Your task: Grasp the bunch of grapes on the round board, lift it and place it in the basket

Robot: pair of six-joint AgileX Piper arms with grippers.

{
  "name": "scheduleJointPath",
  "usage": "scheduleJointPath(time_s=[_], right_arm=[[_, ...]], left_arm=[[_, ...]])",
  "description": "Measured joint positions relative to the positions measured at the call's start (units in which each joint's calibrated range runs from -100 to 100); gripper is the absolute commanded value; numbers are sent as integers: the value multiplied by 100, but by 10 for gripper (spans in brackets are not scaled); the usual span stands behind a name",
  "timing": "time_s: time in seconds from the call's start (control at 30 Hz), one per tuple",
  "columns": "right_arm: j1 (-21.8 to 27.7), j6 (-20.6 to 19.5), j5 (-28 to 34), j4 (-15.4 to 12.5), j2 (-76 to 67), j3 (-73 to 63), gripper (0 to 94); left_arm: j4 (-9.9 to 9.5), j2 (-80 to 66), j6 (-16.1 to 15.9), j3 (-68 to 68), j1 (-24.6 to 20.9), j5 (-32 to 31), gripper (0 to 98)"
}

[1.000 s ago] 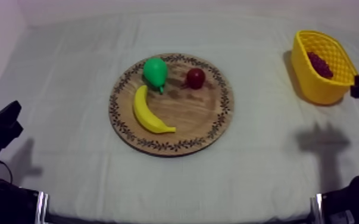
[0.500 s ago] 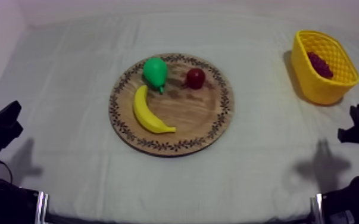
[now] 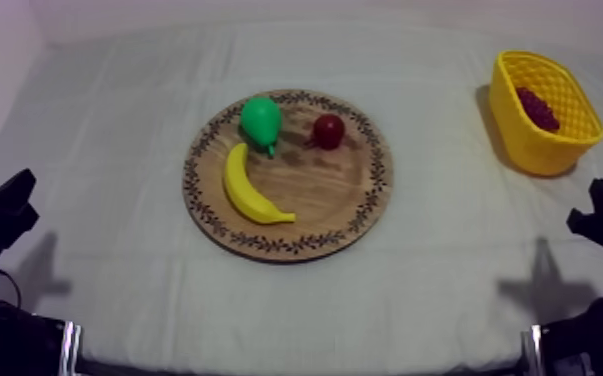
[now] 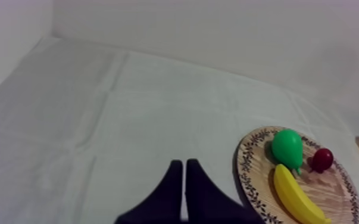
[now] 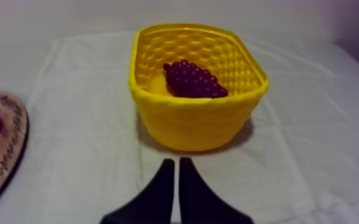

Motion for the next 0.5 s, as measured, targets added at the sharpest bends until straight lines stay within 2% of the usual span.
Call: scheduleJointPath(time_s=[0.1,0.23,0.4,0.5], right_arm=[[-44,-191,95,6,-5,0,3],[-51,-222,152,18,-5,0,3],[-55,159,158,23,-5,0,3],[-58,581,168,23,-5,4,3]], left_arm=[[0,0,0,0,0,0,1],[0,0,0,0,0,0,1],[0,0,0,0,0,0,1],[0,0,0,0,0,0,1]])
